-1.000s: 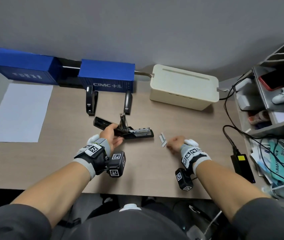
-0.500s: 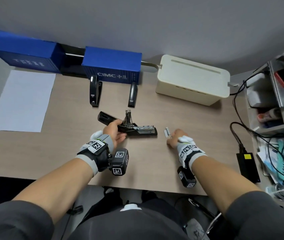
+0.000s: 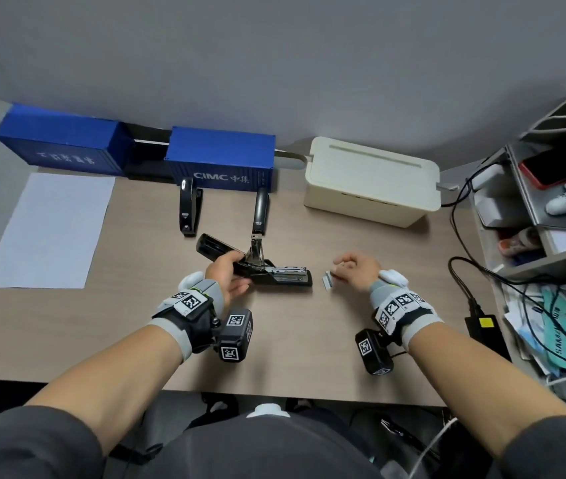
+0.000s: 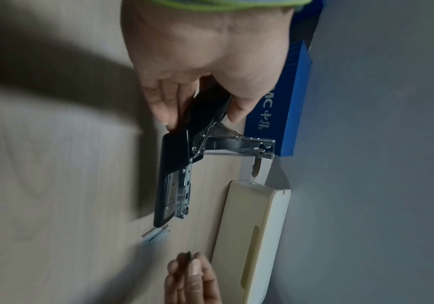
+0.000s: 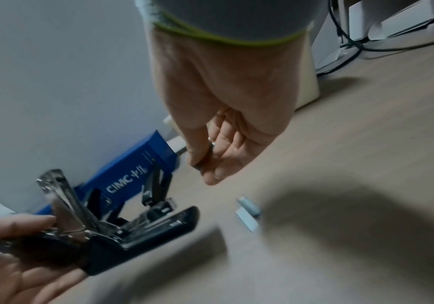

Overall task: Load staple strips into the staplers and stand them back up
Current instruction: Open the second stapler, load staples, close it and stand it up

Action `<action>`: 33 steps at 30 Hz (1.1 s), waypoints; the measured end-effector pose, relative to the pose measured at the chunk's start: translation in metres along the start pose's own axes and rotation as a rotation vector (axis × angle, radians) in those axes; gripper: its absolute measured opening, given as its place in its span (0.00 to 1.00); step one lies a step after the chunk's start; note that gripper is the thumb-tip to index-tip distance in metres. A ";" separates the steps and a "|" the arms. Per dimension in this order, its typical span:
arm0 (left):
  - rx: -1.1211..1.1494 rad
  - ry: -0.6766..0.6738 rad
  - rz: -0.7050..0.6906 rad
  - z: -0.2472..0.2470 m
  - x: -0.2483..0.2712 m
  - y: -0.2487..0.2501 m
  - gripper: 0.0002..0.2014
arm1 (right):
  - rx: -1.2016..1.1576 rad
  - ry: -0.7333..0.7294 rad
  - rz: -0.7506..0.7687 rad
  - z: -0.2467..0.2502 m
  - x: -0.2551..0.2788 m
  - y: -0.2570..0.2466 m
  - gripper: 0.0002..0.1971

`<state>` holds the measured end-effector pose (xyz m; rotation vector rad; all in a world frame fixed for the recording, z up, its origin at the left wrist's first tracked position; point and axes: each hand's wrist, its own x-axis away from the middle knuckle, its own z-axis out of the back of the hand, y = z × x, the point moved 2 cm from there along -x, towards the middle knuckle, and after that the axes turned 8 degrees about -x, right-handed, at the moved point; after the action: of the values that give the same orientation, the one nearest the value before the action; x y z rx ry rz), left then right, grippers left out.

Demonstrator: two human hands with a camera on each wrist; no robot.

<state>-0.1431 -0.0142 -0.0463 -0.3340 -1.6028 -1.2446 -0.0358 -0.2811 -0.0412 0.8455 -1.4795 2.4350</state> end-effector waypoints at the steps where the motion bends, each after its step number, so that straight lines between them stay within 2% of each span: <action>1: -0.003 -0.008 -0.005 -0.001 0.001 0.002 0.23 | -0.095 -0.024 0.019 -0.003 0.000 -0.006 0.08; 3: -0.007 -0.027 -0.012 -0.003 0.003 0.005 0.24 | -0.218 -0.076 0.062 -0.011 0.002 -0.018 0.07; 7: 0.007 -0.066 -0.046 -0.007 0.008 0.010 0.23 | -0.235 -0.123 0.177 -0.027 0.005 -0.038 0.09; 12: 0.002 -0.102 -0.067 -0.012 0.014 0.014 0.21 | 0.056 -0.062 0.298 -0.037 0.002 -0.043 0.07; 19: 0.020 -0.122 -0.074 -0.016 0.026 0.016 0.14 | 0.184 -0.030 0.314 -0.046 0.006 -0.041 0.07; 33: 0.032 -0.121 -0.065 -0.016 0.029 0.014 0.19 | 0.209 -0.054 0.304 -0.061 0.005 -0.036 0.06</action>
<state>-0.1371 -0.0319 -0.0153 -0.3456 -1.7473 -1.2668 -0.0482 -0.2124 -0.0322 0.7773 -1.4858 2.8505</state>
